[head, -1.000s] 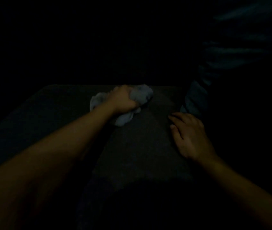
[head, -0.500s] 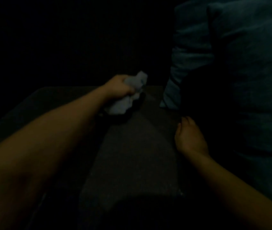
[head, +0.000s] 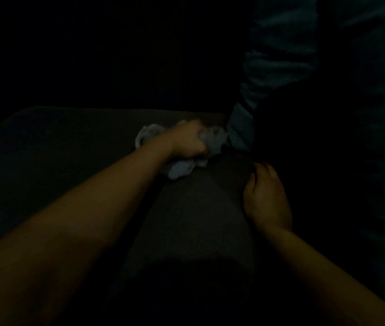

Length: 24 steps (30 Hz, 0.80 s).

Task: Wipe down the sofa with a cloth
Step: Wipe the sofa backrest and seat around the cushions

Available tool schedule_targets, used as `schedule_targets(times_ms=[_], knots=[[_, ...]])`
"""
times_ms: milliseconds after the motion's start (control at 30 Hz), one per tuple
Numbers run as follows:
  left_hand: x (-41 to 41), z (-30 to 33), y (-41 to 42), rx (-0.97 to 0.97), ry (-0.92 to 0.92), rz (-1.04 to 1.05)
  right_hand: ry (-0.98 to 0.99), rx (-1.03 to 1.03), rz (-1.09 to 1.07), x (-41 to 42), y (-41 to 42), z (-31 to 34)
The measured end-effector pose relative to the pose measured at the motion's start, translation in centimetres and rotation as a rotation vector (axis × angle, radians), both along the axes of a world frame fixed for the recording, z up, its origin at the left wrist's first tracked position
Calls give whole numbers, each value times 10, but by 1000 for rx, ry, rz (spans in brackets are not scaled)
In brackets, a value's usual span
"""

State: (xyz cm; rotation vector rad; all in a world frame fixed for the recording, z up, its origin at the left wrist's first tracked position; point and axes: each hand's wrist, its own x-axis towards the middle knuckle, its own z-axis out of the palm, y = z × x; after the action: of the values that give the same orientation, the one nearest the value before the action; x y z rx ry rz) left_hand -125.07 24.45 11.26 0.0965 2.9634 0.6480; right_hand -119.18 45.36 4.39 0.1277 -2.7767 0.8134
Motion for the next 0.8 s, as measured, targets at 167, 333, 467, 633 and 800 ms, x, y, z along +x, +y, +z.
schedule_targets(times_ms=[167,333,467,633,800], knots=[[138,-2,21,-17,-76,-260,-83,-34,-7,9,-1,13],[163,24,14,213,-187,-165,-256,-33,39,8,11,32],[107,48,2,453,-103,78,-266,-193,70,10,17,26],[47,4,36,-149,-118,114,-133,-386,43,10,18,10],[47,-11,38,-177,-8,-3,-113,-432,34,3,20,2]])
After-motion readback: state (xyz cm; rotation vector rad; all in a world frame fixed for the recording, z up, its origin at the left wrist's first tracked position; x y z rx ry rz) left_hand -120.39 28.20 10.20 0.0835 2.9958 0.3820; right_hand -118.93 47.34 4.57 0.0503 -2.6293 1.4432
